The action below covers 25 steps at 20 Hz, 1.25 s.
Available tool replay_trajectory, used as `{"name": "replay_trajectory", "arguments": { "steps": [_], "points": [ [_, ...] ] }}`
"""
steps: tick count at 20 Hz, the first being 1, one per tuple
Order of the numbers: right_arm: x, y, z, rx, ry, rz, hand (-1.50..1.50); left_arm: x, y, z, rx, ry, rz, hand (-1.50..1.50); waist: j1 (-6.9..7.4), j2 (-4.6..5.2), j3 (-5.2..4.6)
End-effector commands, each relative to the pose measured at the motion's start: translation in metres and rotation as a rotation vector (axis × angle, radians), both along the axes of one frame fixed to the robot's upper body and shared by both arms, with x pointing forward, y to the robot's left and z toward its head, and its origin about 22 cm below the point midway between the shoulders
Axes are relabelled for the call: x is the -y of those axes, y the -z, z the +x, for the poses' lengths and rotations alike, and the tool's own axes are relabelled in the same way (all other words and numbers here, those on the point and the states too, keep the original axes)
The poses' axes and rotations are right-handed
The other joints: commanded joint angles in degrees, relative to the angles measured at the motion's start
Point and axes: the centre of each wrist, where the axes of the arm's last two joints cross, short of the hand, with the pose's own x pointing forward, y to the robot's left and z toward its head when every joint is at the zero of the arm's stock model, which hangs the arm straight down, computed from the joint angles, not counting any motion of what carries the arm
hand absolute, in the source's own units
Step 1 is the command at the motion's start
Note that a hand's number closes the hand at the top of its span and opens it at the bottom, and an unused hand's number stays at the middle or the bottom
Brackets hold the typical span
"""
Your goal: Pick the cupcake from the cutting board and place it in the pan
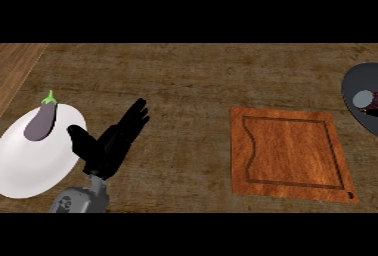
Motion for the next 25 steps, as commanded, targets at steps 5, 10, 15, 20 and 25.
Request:
{"name": "replay_trajectory", "arguments": {
  "steps": [5, 10, 15, 20, 25],
  "points": [
    [0.041, -0.010, -0.038, -0.084, -0.144, 0.159, -1.50, -0.007, -0.002, 0.001, 0.005, -0.017, 0.000, 0.00, -0.82, 0.04, 0.13],
    [0.051, -0.006, -0.053, -0.077, -0.243, 0.190, -1.50, -0.004, 0.004, -0.004, 0.003, -0.016, -0.011, 0.00, -1.93, -0.36, 0.17],
    [0.060, -0.012, -0.062, -0.087, -0.251, 0.188, -1.50, -0.007, 0.005, -0.003, -0.015, -0.033, -0.005, 0.00, -2.06, -0.22, 0.38],
    [0.069, -0.016, -0.072, -0.106, -0.274, 0.186, -1.50, -0.010, 0.000, -0.003, -0.002, -0.035, -0.005, 0.00, -2.56, -0.53, 0.55],
    [0.067, -0.020, -0.067, -0.088, -0.289, 0.195, -1.50, -0.007, 0.003, -0.004, -0.003, -0.037, -0.004, 0.00, -2.20, -0.57, 0.38]
  ]
}}
